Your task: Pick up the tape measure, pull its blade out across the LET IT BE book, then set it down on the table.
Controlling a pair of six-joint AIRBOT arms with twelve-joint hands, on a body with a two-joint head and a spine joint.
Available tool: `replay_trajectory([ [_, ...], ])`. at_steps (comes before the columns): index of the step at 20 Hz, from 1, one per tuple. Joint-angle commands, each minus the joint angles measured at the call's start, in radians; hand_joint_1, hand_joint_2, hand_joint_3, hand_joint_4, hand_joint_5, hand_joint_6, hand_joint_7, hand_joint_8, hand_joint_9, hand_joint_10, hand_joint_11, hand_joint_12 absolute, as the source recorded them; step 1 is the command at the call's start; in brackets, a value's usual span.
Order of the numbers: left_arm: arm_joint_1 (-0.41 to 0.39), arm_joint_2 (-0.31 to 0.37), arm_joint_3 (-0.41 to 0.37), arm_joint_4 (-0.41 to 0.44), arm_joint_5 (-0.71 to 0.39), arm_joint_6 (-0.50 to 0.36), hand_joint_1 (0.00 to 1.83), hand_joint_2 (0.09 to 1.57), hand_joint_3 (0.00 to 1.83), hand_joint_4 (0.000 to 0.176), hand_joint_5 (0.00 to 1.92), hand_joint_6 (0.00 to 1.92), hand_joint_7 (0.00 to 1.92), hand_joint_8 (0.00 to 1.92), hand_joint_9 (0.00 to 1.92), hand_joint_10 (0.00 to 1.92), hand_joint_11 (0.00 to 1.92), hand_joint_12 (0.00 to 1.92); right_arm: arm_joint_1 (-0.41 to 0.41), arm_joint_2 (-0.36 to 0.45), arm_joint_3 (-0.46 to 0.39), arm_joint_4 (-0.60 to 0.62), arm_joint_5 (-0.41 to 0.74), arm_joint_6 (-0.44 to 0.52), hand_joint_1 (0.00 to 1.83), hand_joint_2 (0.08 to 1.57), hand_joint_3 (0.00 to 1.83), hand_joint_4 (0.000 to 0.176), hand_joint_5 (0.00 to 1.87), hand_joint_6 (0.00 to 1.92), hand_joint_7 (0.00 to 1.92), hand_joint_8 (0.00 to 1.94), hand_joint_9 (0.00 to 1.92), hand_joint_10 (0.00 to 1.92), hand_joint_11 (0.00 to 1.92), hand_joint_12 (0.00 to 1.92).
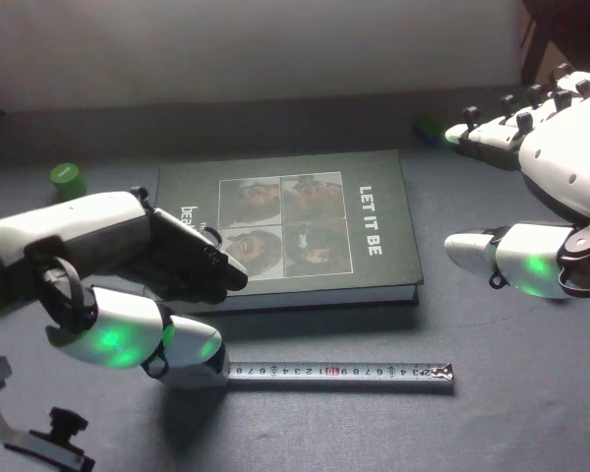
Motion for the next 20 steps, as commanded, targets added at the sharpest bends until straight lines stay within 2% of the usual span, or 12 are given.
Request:
replay_trajectory([
  [1,0.005,-0.004,-0.005,0.028,-0.086,-0.04,1.06,1.08,0.0,0.0,0.71,0.0,0.77,0.01,0.7,0.02,0.33,0.82,0.004,0.004,-0.004,-0.066,0.038,-0.001,0.16,1.16,0.0,0.072,0.24,0.01,0.35,0.0,0.37,0.0,0.11,0.85],
  [3,0.043,-0.016,-0.016,0.116,-0.165,-0.161,1.06,1.09,0.0,0.0,0.7,0.0,0.77,0.01,0.7,0.01,0.33,0.82,0.004,0.004,-0.004,-0.066,0.038,-0.001,0.16,1.16,0.0,0.071,0.24,0.0,0.36,0.01,0.37,0.0,0.11,0.85],
  [4,0.079,-0.033,-0.025,0.185,-0.257,-0.259,1.06,1.09,0.0,0.0,0.7,0.0,0.77,0.01,0.7,0.01,0.33,0.82,0.004,0.004,-0.004,-0.066,0.038,-0.001,0.16,1.16,0.0,0.071,0.24,0.0,0.36,0.01,0.37,0.0,0.11,0.85],
  [8,0.107,-0.054,-0.023,0.248,-0.352,-0.311,1.07,1.08,0.0,0.0,0.7,0.0,0.77,0.01,0.71,0.02,0.33,0.82,0.004,0.004,-0.004,-0.066,0.038,-0.001,0.16,1.16,0.0,0.071,0.23,0.0,0.36,0.0,0.37,0.0,0.1,0.85],
  [10,0.143,-0.058,-0.019,0.286,-0.387,-0.334,1.07,1.08,0.0,0.0,0.7,0.0,0.77,0.0,0.7,0.01,0.32,0.82,0.004,0.004,-0.004,-0.066,0.037,-0.001,0.16,1.16,0.0,0.071,0.23,0.0,0.37,0.0,0.37,0.0,0.11,0.84],
  [14,0.243,-0.085,-0.003,0.346,-0.499,-0.445,1.07,1.09,0.0,0.0,0.69,0.0,0.76,0.0,0.7,0.01,0.31,0.82,0.005,0.004,-0.004,-0.066,0.036,-0.001,0.17,1.16,0.0,0.073,0.23,0.0,0.34,0.0,0.35,0.0,0.09,0.83],
  [20,0.292,-0.119,0.016,0.379,-0.556,-0.462,1.08,1.09,0.0,0.0,0.71,0.01,0.78,0.0,0.72,0.01,0.33,0.82,0.005,0.004,-0.004,-0.067,0.036,-0.001,0.17,1.16,0.0,0.073,0.22,0.0,0.35,0.0,0.37,0.01,0.1,0.84],
])
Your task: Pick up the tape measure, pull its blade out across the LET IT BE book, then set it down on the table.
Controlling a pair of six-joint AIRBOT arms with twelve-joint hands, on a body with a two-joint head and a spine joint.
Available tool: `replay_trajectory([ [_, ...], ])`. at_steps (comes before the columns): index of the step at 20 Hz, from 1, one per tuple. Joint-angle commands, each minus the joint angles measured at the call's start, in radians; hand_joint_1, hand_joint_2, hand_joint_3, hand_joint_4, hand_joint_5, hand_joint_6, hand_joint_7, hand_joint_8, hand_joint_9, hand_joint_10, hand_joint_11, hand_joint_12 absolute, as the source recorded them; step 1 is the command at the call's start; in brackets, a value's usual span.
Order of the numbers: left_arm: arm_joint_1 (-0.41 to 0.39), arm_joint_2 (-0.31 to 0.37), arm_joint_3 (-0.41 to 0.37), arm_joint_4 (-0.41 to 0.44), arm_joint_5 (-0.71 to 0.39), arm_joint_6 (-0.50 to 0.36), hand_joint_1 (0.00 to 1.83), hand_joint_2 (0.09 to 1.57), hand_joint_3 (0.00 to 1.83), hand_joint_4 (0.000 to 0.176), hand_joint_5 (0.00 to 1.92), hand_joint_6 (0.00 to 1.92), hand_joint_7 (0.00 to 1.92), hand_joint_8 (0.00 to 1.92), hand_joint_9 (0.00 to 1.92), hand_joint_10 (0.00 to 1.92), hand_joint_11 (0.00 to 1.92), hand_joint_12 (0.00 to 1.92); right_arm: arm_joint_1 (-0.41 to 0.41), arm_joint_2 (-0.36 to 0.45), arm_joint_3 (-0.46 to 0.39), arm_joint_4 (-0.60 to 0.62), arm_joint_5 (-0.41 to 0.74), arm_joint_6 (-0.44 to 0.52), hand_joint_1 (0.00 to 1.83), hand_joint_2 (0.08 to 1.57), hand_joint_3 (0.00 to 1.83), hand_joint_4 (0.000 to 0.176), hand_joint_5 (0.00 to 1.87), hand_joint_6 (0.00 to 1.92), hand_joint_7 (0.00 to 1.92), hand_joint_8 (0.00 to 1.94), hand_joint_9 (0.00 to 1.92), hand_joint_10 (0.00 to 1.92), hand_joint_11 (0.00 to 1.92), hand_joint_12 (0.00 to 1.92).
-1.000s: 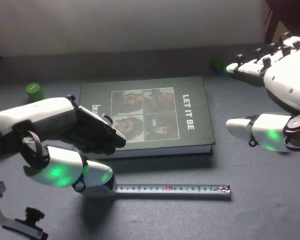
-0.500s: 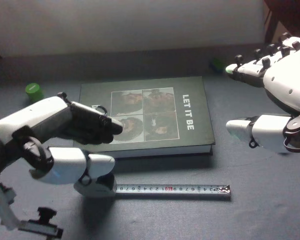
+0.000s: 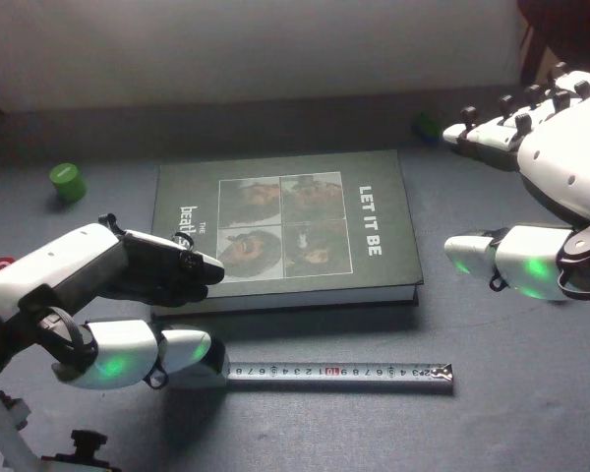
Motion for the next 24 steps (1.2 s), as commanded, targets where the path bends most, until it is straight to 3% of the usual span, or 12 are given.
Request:
replay_trajectory([
  [1,-0.003,-0.006,0.005,0.032,-0.109,-0.008,1.08,1.09,0.0,0.0,0.71,0.01,0.78,0.0,0.72,0.01,0.33,0.82,0.005,0.004,-0.002,-0.067,0.039,-0.001,0.18,1.16,0.0,0.073,0.21,0.0,0.35,0.01,0.36,0.0,0.1,0.84],
  [4,0.03,-0.021,0.014,0.032,-0.175,-0.005,1.08,1.09,0.0,0.0,0.7,0.0,0.77,0.0,0.72,0.01,0.32,0.82,0.005,0.004,-0.002,-0.067,0.039,-0.001,0.24,1.15,0.0,0.073,0.23,0.01,0.35,0.0,0.35,0.0,0.09,0.84],
  [13,0.094,-0.073,0.045,0.066,-0.23,-0.003,1.1,1.07,0.0,0.0,0.7,0.0,0.77,0.0,0.71,0.01,0.31,0.81,0.005,0.004,-0.002,-0.068,0.038,-0.001,0.23,1.15,0.0,0.073,0.22,0.0,0.35,0.0,0.39,0.01,0.09,0.83],
  [24,0.136,-0.114,0.059,0.02,-0.296,0.036,1.09,1.08,0.0,0.0,0.69,0.0,0.76,0.0,0.71,0.0,0.3,0.82,0.005,0.003,-0.002,-0.069,0.036,0.0,0.23,1.15,0.0,0.074,0.23,0.0,0.36,0.0,0.4,0.01,0.09,0.84],
])
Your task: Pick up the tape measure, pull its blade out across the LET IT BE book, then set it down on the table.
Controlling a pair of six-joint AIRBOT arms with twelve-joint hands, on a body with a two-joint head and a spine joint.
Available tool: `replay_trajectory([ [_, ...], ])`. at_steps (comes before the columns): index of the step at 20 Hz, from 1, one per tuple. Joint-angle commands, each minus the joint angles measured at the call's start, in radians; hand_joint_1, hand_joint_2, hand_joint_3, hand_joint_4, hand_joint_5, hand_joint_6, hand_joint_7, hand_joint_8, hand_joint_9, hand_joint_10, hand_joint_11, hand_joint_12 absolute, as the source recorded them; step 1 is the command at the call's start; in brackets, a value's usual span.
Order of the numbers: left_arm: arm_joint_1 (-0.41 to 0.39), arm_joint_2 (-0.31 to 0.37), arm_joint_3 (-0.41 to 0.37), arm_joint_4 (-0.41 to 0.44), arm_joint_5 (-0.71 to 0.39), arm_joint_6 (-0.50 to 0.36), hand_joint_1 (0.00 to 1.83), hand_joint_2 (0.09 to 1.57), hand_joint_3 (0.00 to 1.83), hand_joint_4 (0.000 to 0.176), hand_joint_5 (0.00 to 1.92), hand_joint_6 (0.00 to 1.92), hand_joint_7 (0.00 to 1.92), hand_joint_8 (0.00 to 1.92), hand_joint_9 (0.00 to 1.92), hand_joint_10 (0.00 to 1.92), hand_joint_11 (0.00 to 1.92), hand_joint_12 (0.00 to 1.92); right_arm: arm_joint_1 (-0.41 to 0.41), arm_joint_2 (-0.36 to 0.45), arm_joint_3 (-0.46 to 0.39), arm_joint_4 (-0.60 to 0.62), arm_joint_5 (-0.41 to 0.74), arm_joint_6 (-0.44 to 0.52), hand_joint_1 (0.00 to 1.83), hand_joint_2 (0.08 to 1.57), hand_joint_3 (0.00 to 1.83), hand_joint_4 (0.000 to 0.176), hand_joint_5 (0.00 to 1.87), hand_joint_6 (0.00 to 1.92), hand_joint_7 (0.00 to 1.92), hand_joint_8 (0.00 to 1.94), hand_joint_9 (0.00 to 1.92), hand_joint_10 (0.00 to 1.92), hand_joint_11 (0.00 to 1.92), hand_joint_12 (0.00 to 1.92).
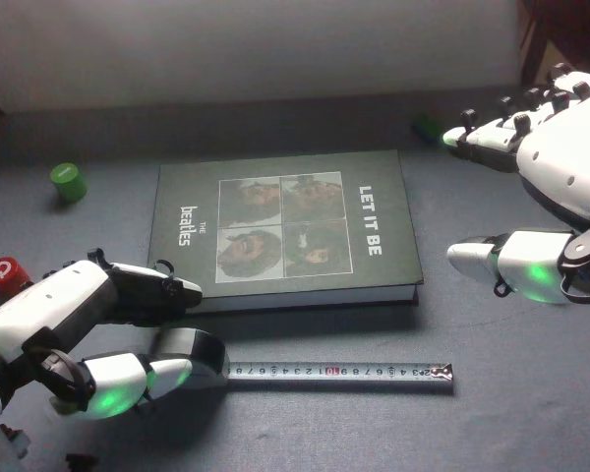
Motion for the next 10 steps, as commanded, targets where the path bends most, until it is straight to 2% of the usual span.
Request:
replay_trajectory([
  [1,-0.007,-0.008,0.005,0.033,-0.102,-0.009,1.09,1.08,0.0,0.0,0.69,0.0,0.76,0.0,0.71,0.0,0.3,0.82,0.005,0.003,-0.002,-0.069,0.039,0.0,0.23,1.15,0.0,0.074,0.22,0.0,0.36,0.0,0.39,0.0,0.09,0.84],
  [5,0.007,-0.026,0.006,0.029,-0.096,-0.095,1.1,1.08,0.0,0.0,0.69,0.0,0.77,0.0,0.71,0.0,0.31,0.82,0.005,0.003,-0.002,-0.069,0.038,0.0,0.23,1.15,0.0,0.074,0.22,0.0,0.35,0.0,0.4,0.0,0.09,0.83],
  [10,0.022,-0.042,0.012,0.052,-0.114,-0.102,1.11,1.09,0.0,0.0,0.7,0.0,0.77,0.0,0.71,0.0,0.32,0.83,0.005,0.003,-0.002,-0.07,0.038,0.0,0.23,1.15,0.0,0.073,0.24,0.01,0.36,0.0,0.39,0.0,0.11,0.85],
])
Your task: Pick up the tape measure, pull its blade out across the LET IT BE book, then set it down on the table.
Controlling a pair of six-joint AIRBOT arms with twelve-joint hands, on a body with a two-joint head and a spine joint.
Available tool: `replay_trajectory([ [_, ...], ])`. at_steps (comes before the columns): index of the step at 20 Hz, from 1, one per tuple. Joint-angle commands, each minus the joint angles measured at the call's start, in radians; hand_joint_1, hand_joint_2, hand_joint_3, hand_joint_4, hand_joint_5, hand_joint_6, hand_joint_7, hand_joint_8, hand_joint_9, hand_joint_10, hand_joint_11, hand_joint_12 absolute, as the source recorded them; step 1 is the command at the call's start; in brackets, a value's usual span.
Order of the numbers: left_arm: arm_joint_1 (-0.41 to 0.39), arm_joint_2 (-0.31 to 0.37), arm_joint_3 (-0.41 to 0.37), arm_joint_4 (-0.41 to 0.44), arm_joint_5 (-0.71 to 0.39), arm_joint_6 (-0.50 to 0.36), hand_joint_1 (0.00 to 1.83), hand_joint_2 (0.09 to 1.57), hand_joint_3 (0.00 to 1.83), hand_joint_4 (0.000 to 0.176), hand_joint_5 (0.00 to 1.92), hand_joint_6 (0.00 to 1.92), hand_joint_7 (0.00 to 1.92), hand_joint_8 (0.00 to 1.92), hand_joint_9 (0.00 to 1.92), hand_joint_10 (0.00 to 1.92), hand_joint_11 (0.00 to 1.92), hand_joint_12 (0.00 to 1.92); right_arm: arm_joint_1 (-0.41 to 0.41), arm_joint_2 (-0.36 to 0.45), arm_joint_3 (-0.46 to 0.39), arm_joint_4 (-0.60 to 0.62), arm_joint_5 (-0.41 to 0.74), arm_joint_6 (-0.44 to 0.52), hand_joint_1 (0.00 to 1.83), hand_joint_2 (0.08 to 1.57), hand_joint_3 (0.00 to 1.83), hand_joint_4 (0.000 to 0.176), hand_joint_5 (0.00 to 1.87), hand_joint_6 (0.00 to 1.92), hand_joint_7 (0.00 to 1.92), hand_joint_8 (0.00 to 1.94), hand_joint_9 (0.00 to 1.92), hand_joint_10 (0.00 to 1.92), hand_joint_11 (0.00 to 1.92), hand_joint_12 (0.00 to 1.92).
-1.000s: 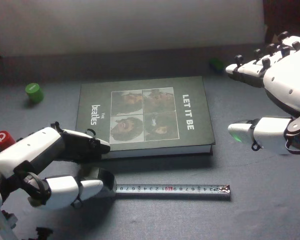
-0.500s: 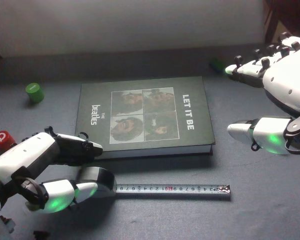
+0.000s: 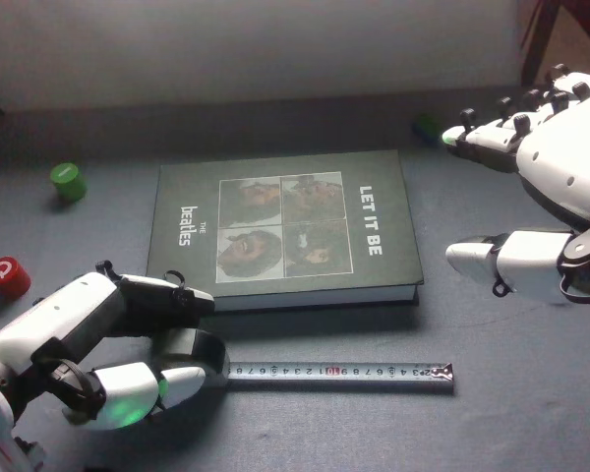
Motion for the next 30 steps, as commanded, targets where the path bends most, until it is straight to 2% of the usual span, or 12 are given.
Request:
replay_trajectory([
  [1,-0.001,-0.006,0.003,0.027,-0.098,-0.012,1.11,1.09,0.0,0.0,0.7,0.0,0.78,0.01,0.71,0.0,0.32,0.83,0.005,0.003,-0.002,-0.07,0.038,0.0,0.24,1.15,0.0,0.073,0.24,0.01,0.36,0.0,0.39,0.0,0.1,0.84],
  [7,0.003,-0.028,0.009,0.019,-0.11,-0.005,1.11,1.09,0.0,0.0,0.69,0.0,0.77,0.0,0.72,0.0,0.31,0.82,0.006,0.003,-0.002,-0.07,0.035,0.001,0.22,1.16,0.0,0.073,0.22,0.0,0.37,0.0,0.4,0.0,0.1,0.85],
  [15,-0.002,-0.05,0.02,0.003,-0.11,0.089,1.11,1.09,0.0,0.0,0.68,0.0,0.77,0.0,0.72,0.0,0.31,0.82,0.006,0.003,-0.002,-0.071,0.034,0.002,0.2,1.16,0.0,0.074,0.23,0.01,0.37,0.0,0.41,0.0,0.1,0.85],
  [20,-0.042,-0.055,0.028,-0.008,-0.062,0.195,1.12,1.09,0.0,0.0,0.69,0.0,0.77,0.0,0.72,0.0,0.31,0.82,0.007,0.003,-0.002,-0.072,0.033,0.003,0.2,1.16,0.0,0.074,0.22,0.0,0.36,0.0,0.4,0.0,0.09,0.84],
  [27,-0.029,-0.057,0.034,-0.013,-0.058,0.247,1.12,1.09,0.0,0.0,0.7,0.01,0.78,0.0,0.72,0.0,0.31,0.81,0.007,0.003,-0.002,-0.073,0.032,0.003,0.17,1.18,0.0,0.075,0.2,0.0,0.34,0.0,0.39,0.0,0.08,0.84],
  [28,-0.027,-0.057,0.036,-0.013,-0.058,0.255,1.14,1.1,0.0,0.0,0.75,0.02,0.82,0.02,0.76,0.02,0.38,0.84,0.007,0.003,-0.002,-0.074,0.03,0.004,0.17,1.18,0.0,0.074,0.21,0.0,0.35,0.01,0.39,0.0,0.07,0.84],
  [29,-0.027,-0.058,0.037,-0.013,-0.058,0.258,1.19,1.09,0.0,0.0,0.83,0.02,0.89,0.02,0.84,0.04,0.49,0.96,0.007,0.003,-0.002,-0.074,0.03,0.004,0.17,1.18,0.0,0.074,0.21,0.0,0.35,0.01,0.39,0.0,0.07,0.84],
  [30,-0.026,-0.058,0.038,-0.012,-0.058,0.258,1.24,1.11,0.0,0.0,0.9,0.74,1.01,0.83,0.99,0.12,0.62,1.18,0.007,0.003,-0.002,-0.075,0.03,0.004,0.17,1.18,0.0,0.074,0.22,0.01,0.36,0.01,0.4,0.01,0.07,0.84],
])
